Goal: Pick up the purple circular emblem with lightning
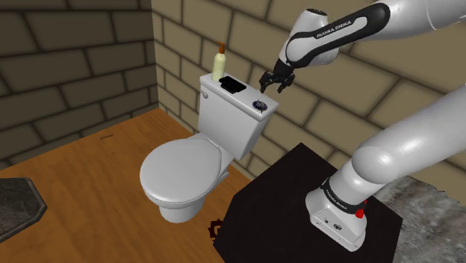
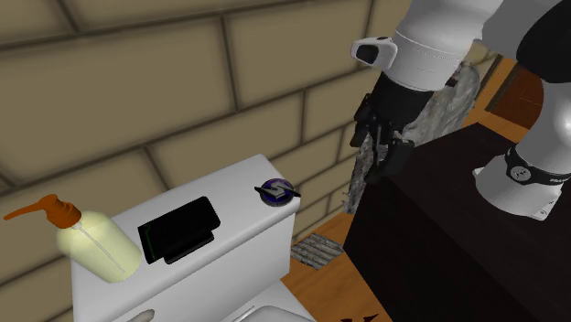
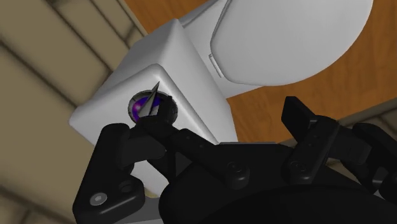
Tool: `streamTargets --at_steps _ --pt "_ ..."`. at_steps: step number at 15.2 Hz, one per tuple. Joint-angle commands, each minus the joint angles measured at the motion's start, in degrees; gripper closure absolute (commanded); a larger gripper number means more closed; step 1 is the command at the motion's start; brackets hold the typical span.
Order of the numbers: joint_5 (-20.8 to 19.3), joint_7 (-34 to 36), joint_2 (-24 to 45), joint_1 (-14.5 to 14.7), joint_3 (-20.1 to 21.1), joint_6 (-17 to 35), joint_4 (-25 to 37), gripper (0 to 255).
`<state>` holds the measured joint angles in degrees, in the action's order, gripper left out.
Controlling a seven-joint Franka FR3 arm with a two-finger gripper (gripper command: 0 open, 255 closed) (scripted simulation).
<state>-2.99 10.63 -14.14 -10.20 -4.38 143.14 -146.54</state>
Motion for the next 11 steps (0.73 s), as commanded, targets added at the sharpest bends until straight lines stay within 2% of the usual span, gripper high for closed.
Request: streamTargets --at_steps 1,11 --pt "-0.4 -0.06 4.44 -0.82 -0.77 3.51 1.24 0" --pt "0.04 0.33 26.22 -3.93 -3.46 18.28 8.97 0"
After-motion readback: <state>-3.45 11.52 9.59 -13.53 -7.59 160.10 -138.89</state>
